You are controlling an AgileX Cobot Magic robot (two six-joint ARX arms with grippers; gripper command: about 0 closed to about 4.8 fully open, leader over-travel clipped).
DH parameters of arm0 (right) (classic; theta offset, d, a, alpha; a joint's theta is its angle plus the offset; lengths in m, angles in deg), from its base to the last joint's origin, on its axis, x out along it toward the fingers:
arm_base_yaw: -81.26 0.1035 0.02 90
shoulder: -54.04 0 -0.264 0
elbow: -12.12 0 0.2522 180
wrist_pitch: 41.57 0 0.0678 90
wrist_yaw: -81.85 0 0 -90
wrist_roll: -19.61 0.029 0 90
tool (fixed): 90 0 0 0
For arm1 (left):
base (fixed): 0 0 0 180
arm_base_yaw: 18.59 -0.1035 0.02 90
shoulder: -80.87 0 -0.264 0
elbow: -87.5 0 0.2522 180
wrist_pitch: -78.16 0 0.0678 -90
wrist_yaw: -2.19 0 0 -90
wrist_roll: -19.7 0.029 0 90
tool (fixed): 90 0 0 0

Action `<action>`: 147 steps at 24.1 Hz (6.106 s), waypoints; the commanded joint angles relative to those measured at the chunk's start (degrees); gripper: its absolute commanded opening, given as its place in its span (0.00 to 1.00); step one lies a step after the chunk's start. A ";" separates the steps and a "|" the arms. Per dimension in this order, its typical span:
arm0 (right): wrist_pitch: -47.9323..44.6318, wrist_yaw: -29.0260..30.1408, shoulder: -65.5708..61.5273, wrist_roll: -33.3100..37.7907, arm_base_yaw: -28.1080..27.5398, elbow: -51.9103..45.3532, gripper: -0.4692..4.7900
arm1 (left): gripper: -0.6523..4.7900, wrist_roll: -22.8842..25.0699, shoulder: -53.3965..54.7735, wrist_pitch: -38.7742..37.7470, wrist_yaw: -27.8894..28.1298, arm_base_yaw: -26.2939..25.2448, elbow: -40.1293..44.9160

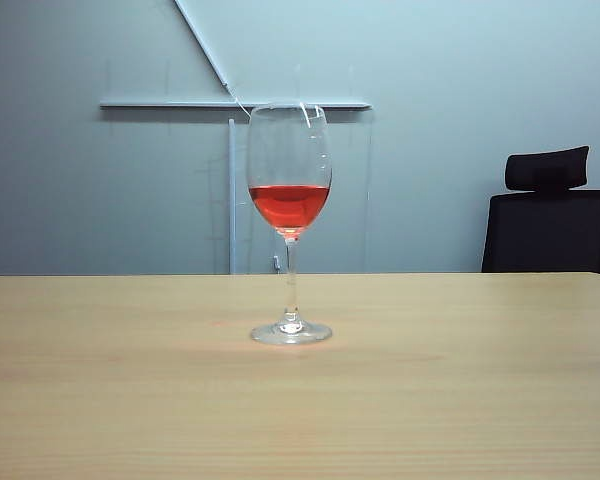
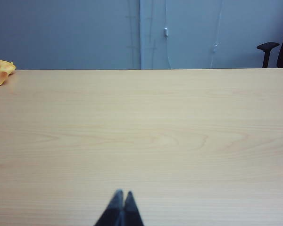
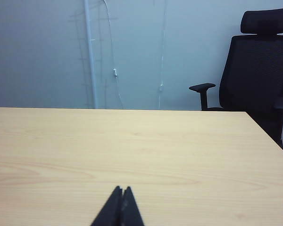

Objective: Gently pick up the goblet, rotate it counterclockwise for two full turns (viewing from above), and then place it back on the table.

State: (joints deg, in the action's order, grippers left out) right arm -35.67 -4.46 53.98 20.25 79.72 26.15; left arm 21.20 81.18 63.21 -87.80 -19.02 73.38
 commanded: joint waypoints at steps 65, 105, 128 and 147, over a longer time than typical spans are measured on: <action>-71.69 -13.22 -119.21 0.83 42.10 40.76 0.70 | 0.11 0.02 9.92 0.39 -0.07 30.84 -0.15; -72.15 -14.73 -119.38 0.85 42.05 41.35 0.07 | 0.11 0.02 9.84 0.39 -0.07 30.84 -0.15; -51.71 -17.09 -105.57 21.79 38.91 41.35 0.07 | 0.11 0.02 8.44 0.39 -0.09 30.77 -0.15; -45.07 -32.09 -100.37 -12.37 45.62 41.75 0.07 | 0.11 0.02 8.37 0.39 -0.07 30.77 -0.15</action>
State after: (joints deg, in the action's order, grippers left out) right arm -72.85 -35.63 -47.04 9.08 125.14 68.90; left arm 21.20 89.53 63.14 -87.78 11.80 73.40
